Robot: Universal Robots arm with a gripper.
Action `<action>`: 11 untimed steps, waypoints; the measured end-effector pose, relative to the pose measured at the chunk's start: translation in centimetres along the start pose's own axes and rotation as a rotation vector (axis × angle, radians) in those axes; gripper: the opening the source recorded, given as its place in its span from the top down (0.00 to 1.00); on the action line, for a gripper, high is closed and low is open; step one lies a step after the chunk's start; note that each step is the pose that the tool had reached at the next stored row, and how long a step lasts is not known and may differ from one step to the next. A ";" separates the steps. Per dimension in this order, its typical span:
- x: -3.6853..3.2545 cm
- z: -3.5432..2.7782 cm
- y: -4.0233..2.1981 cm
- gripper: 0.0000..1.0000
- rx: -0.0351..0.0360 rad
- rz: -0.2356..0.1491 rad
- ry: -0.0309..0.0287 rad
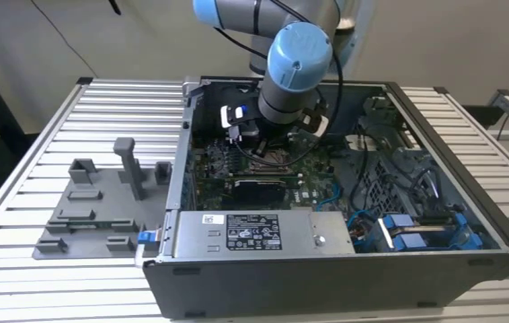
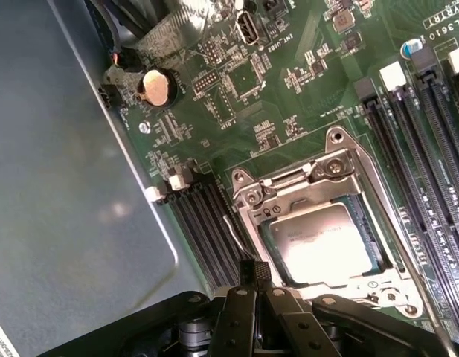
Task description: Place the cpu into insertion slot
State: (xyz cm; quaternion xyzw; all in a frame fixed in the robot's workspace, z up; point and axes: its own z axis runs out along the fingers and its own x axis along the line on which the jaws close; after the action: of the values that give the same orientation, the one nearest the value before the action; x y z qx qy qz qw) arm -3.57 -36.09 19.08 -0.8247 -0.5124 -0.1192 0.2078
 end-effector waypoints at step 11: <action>0.24 -0.17 0.50 0.89 0.0110 0.002 0.0100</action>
State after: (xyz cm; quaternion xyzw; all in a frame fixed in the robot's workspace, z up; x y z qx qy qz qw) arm -3.01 -36.17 19.22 -0.8234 -0.5112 -0.1204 0.2150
